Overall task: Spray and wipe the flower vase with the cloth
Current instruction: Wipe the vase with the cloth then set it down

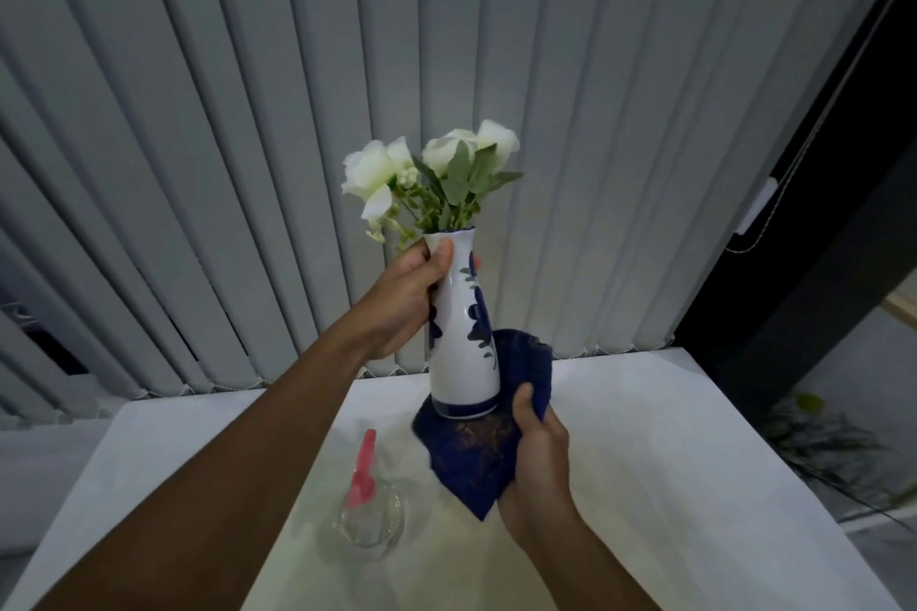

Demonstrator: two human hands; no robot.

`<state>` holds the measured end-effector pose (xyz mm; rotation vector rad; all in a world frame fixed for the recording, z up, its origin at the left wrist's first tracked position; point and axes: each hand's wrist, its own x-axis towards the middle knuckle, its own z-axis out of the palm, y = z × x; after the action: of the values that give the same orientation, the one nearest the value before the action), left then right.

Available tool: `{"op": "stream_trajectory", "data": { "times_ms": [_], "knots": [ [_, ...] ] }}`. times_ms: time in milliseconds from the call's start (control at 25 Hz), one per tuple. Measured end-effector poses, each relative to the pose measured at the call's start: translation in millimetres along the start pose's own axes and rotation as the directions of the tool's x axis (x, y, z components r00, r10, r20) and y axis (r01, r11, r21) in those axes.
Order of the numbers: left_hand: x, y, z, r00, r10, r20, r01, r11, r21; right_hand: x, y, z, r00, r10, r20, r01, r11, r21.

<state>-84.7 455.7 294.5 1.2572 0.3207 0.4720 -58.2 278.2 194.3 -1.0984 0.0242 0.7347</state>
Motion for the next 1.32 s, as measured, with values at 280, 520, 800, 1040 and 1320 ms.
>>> {"op": "stream_trajectory", "data": {
  "times_ms": [280, 520, 800, 1040, 1320],
  "knots": [
    [12, 0, 23, 0.948, 0.052, -0.315, 0.028, 0.970, 0.242, -24, 17, 20, 0.934, -0.285, -0.215, 0.254, 0.954, -0.159],
    [5, 7, -1, 0.974, -0.033, -0.223, 0.068, 0.986, 0.151, -16, -31, 7, 0.915, -0.356, -0.191, 0.310, 0.922, -0.232],
    [-2, -3, 11, 0.992, -0.033, -0.124, 0.044, 0.995, 0.087, 22, -75, 54, 0.792, -0.441, 0.421, 0.610, 0.580, -0.540],
    [-1, 2, 5, 0.962, 0.078, -0.261, -0.066, 0.996, 0.055, 12, 26, -8, 0.812, -0.430, 0.396, 0.584, 0.605, -0.541],
    [-8, 12, -8, 0.992, 0.047, -0.117, -0.040, 0.997, 0.058, 15, -10, -11, 0.979, -0.147, -0.142, 0.112, 0.968, -0.226]
  ]
}}
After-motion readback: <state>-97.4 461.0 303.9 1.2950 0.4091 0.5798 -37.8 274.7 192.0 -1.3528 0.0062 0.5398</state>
